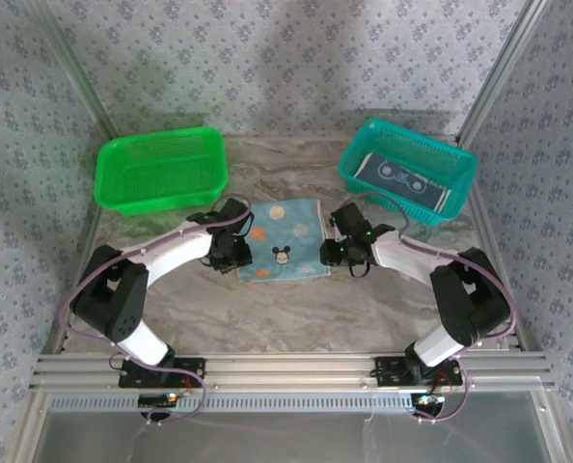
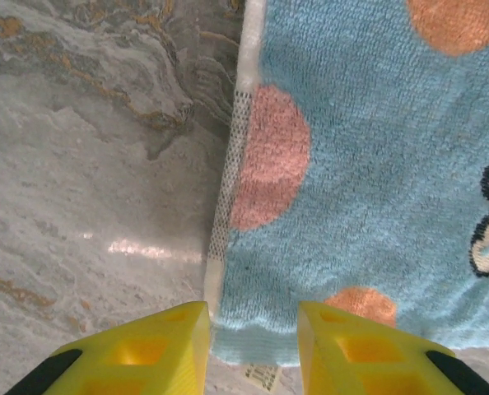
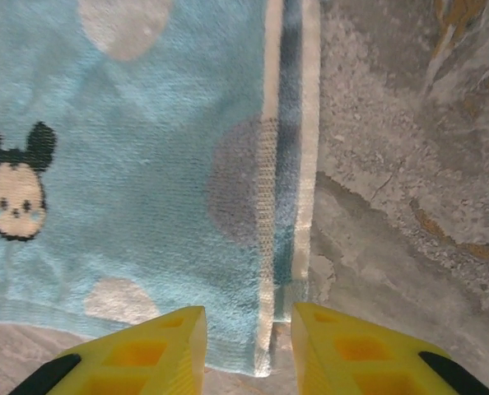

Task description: Fold and stack the towels

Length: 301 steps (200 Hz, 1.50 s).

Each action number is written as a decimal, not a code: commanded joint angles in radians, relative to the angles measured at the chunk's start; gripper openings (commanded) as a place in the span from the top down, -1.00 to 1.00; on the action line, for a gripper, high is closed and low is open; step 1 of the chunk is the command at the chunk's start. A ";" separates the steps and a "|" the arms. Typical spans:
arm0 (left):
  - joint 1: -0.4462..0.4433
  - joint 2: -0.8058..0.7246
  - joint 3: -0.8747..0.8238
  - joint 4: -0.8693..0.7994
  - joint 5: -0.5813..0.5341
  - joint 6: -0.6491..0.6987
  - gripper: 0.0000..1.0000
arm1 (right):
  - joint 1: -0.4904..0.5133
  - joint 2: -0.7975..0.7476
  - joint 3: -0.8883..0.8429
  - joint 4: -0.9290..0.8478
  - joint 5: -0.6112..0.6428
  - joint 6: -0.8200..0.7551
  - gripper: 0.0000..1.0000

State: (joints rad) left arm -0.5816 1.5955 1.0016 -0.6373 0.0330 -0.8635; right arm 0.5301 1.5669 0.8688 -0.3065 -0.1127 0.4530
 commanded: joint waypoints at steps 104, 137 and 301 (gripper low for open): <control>0.007 0.041 0.012 0.027 0.009 0.037 0.41 | -0.138 0.404 0.490 0.032 -0.025 -0.095 0.40; 0.007 0.045 0.004 0.030 0.013 0.030 0.41 | -0.145 0.460 0.542 0.025 -0.043 -0.105 0.40; 0.007 0.027 -0.018 0.038 0.016 0.023 0.41 | -0.115 0.482 0.519 0.033 -0.048 -0.100 0.85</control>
State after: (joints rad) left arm -0.5777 1.6333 0.9966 -0.5995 0.0376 -0.8459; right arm 0.4114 2.0254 1.3861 -0.2573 -0.1711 0.3717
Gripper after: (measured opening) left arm 0.297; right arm 0.144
